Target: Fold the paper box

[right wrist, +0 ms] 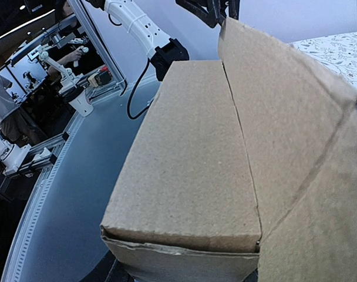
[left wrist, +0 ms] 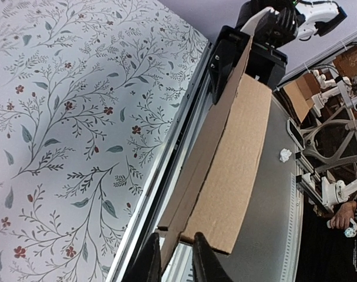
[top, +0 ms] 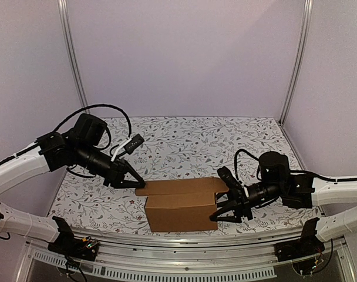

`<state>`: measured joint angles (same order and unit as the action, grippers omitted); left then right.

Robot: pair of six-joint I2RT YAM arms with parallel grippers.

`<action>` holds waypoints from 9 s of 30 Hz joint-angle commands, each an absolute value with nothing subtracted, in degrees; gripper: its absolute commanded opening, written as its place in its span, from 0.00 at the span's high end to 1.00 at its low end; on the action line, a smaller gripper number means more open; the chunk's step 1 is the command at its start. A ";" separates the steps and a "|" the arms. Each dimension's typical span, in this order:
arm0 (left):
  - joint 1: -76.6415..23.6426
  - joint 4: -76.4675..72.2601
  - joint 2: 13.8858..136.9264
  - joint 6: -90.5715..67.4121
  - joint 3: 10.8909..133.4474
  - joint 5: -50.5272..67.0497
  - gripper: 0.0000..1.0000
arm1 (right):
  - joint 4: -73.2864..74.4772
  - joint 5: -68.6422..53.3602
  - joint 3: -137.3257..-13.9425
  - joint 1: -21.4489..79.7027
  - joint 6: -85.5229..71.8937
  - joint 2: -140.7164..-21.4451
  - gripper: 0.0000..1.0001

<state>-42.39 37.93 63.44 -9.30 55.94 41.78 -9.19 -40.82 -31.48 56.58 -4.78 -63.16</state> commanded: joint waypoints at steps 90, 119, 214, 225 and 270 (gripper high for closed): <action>-60.60 3.60 75.51 -35.90 34.84 1.31 1.00 | -47.90 7.08 -18.86 62.04 -2.29 -87.58 0.64; -67.89 4.99 80.72 -41.30 33.35 -5.30 1.00 | -48.87 10.66 -15.76 62.05 -3.83 -88.73 0.55; -73.84 44.17 93.92 -42.20 62.62 -28.04 1.00 | -3.07 13.83 -32.04 61.96 -11.83 -68.08 1.00; -73.92 47.44 94.67 -51.02 64.05 -26.48 1.00 | -9.86 14.86 -35.29 61.94 -16.63 -78.69 1.00; -75.22 37.19 91.58 -52.32 60.93 -49.04 1.00 | -53.54 30.56 -28.27 66.22 4.47 -91.11 1.00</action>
